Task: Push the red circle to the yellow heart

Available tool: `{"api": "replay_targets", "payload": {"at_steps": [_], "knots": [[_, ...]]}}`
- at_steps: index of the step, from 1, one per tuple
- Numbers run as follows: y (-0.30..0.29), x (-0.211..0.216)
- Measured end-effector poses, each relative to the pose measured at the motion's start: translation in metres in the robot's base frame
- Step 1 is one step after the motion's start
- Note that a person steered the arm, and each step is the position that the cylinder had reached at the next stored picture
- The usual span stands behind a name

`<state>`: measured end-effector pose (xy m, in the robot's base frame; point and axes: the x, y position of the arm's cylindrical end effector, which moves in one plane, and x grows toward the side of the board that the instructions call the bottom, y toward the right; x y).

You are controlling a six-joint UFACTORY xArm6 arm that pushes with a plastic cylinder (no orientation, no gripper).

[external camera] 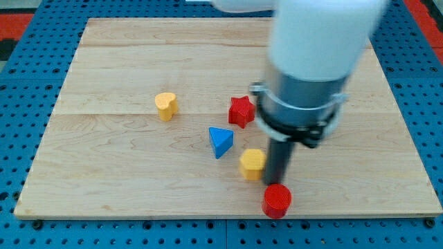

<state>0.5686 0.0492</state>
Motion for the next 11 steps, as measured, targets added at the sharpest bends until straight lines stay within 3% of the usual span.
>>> {"api": "replay_targets", "payload": {"at_steps": [2, 3, 4, 5, 6, 7, 9, 10, 11], "knots": [[-0.074, -0.036], [-0.086, -0.030], [-0.075, -0.052], [0.006, -0.052], [0.111, -0.010], [0.110, 0.050], [-0.082, 0.035], [-0.107, 0.032], [-0.200, 0.034]]}}
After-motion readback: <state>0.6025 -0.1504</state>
